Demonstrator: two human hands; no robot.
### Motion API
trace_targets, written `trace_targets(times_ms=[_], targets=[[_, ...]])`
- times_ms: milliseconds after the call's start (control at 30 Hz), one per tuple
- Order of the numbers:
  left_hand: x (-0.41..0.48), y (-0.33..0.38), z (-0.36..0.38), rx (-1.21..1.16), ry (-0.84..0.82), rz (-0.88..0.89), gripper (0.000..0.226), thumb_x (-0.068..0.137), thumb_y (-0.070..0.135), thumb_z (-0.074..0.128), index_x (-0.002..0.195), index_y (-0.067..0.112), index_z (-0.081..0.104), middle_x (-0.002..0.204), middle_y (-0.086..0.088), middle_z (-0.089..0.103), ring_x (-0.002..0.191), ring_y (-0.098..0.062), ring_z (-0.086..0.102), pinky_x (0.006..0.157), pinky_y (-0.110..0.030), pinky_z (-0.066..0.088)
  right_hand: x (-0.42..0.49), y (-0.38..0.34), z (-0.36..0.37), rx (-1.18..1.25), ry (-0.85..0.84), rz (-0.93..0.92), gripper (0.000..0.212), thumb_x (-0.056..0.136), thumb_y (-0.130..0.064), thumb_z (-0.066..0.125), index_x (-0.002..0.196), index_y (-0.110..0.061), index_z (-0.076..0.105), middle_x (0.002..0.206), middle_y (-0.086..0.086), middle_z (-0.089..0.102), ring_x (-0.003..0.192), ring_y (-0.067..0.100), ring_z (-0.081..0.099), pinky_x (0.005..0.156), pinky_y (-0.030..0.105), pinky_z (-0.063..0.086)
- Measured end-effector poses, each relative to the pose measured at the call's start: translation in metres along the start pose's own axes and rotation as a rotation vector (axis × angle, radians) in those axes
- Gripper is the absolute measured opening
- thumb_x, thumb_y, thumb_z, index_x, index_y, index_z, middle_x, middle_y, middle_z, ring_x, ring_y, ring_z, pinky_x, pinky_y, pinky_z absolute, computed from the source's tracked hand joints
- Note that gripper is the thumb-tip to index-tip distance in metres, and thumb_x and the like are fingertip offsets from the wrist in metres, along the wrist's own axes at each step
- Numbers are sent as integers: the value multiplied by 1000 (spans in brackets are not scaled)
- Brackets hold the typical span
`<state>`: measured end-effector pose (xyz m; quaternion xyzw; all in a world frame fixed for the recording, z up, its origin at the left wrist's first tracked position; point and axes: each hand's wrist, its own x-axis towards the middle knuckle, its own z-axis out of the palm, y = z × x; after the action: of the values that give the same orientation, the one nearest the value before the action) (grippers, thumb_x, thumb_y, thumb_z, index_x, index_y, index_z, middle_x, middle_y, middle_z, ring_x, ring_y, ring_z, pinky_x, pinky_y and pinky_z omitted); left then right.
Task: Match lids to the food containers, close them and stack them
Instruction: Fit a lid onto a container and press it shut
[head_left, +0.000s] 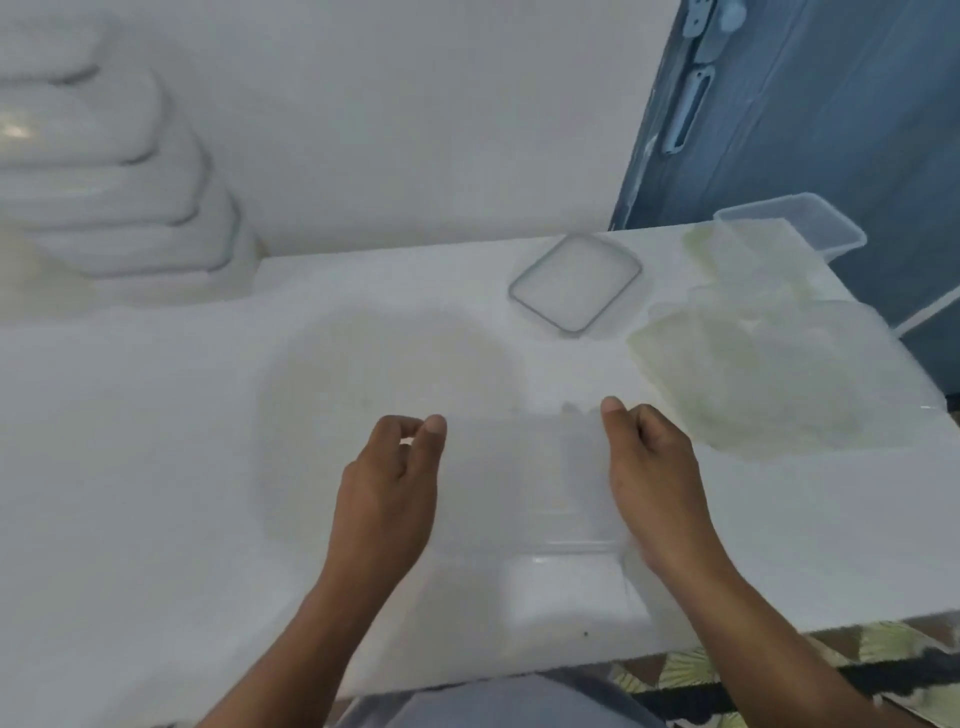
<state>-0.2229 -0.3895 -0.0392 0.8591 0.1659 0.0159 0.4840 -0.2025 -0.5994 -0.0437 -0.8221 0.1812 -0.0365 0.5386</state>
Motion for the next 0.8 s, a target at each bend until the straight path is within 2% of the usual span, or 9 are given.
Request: trace_targets(times_ms=[100,167,267,367,500,600,700,733,800], targets=[[3,-20,-34,17,67,-13,31,102,53,46,91,27,59,55,12,54,55,-5,52,60,-35,41,-4,-17,42,6,-76,-11,48,101,-43,51,67,-17,29,48,-12,32,49,8,30,54,30,29],[4,-29,-56,36,113,12,28,101,55,48,101,30,62,56,10,54,54,-7,53,58,-32,42,-6,-28,64,38,-91,-12,47,100,-47,50,68,-17,32,51,-14,37,50,6,34,58,31,31],[8,-32,-83,40,210,114,32,95,60,53,115,37,65,83,16,63,61,-7,60,65,-31,50,-10,-43,84,138,-87,24,43,99,-55,48,77,-19,40,68,-10,44,61,10,42,66,32,36],[8,-32,-98,-8,226,205,29,93,56,62,119,43,64,105,22,63,69,-6,67,66,-43,60,-16,-59,92,283,-72,46,44,99,-55,49,94,-11,54,76,-2,50,66,13,49,71,34,45],[-4,-32,-99,-271,240,103,26,85,55,72,103,37,68,107,19,73,95,-7,74,78,-36,62,-20,-76,87,455,-20,60,41,98,-53,53,101,-14,64,76,-16,68,61,2,57,79,39,55],[-11,-37,-97,-521,297,10,30,80,56,77,87,27,71,96,2,77,96,-20,75,85,-46,61,-23,-77,79,524,-27,93,55,90,-65,56,91,-11,60,83,-4,64,71,13,53,75,39,51],[-7,-44,-99,-712,277,-92,21,75,37,81,82,21,69,88,-14,71,99,-38,71,88,-52,61,-30,-70,75,487,-136,135,54,80,-64,70,87,-11,56,81,5,51,77,23,47,75,42,42],[-4,-47,-101,-728,247,-120,16,77,24,80,88,20,69,86,-10,69,98,-39,71,87,-50,60,-31,-67,75,464,-171,143,42,81,-52,74,87,-14,58,79,5,49,78,24,46,75,43,40],[0,-49,-103,-680,190,-153,33,79,1,72,106,20,68,82,-2,66,86,-29,68,80,-42,56,-31,-58,77,424,-221,170,21,86,-30,75,89,-16,60,76,2,47,77,23,42,74,39,37]])
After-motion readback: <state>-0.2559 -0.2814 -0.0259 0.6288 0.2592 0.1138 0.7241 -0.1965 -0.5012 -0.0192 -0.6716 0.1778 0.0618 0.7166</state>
